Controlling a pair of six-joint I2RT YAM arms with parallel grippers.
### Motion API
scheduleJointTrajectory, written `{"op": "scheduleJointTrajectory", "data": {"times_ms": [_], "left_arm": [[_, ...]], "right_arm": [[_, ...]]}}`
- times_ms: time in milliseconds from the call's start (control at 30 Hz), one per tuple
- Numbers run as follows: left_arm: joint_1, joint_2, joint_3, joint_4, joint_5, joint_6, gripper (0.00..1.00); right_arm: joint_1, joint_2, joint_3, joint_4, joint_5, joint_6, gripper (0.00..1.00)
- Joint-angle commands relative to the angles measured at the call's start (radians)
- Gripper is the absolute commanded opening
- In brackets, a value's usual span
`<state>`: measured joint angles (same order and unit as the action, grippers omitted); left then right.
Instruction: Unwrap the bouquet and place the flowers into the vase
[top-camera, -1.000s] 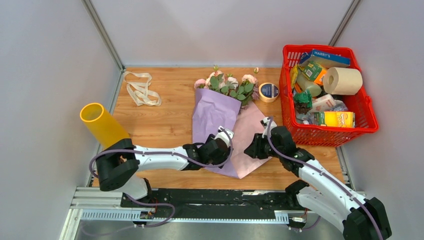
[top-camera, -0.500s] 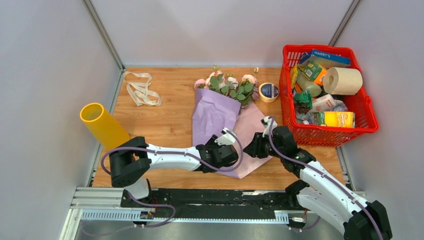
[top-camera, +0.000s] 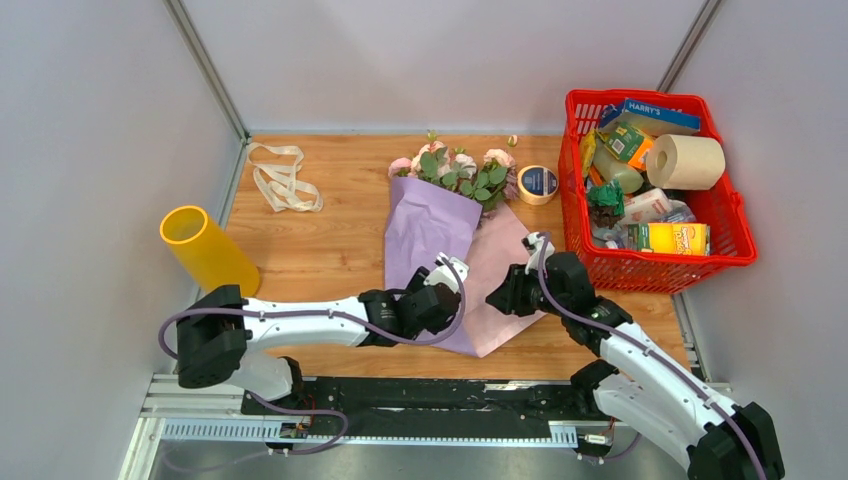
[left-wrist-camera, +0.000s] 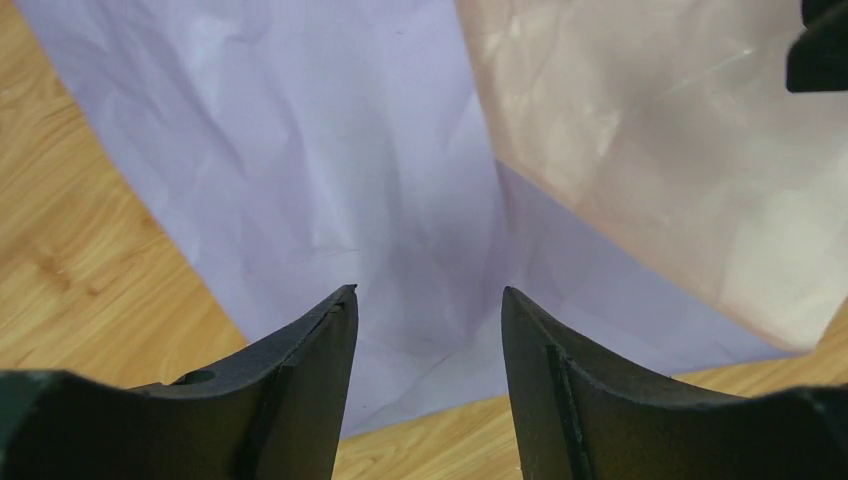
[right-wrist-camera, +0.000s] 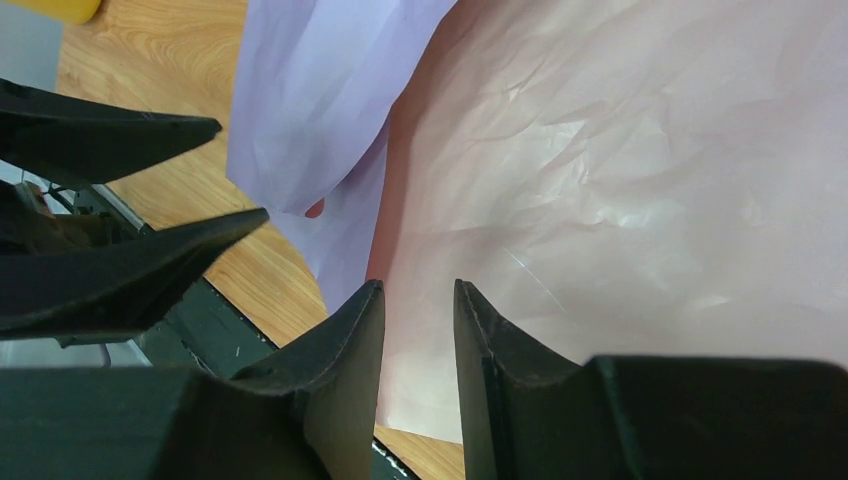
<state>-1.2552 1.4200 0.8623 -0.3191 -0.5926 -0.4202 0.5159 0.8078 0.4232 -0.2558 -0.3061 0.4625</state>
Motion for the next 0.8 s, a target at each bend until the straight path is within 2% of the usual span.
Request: {"op": "scheduleJointTrajectory", "data": {"times_ms": [0,300,633,733,767], "left_arm": [[-0.007,0.032,-0.026,0.118,0.099,0.081,0.64],[-0.044,0.108,-0.016,0.172,0.083,0.124,0.66],[-0.062,0.203,0.020,0.095,-0.081,0.110,0.62],[-0.082,0.218,0.053,0.046,-0.174,0.118,0.46],[-0.088,0.214,0.056,0.035,-0.190,0.116,0.35]], "right_arm": [[0.004,-0.039,0.009,0.056,-0.011,-0.008,0.35],[0.004,-0.059,0.008,0.058,-0.014,-0.012,0.36],[0.006,-0.068,0.006,0.059,-0.019,-0.012,0.36],[0.003,-0.068,0.005,0.059,-0.021,-0.013,0.35],[0.004,-0.068,0.005,0.059,-0.019,-0.013,0.35]]}}
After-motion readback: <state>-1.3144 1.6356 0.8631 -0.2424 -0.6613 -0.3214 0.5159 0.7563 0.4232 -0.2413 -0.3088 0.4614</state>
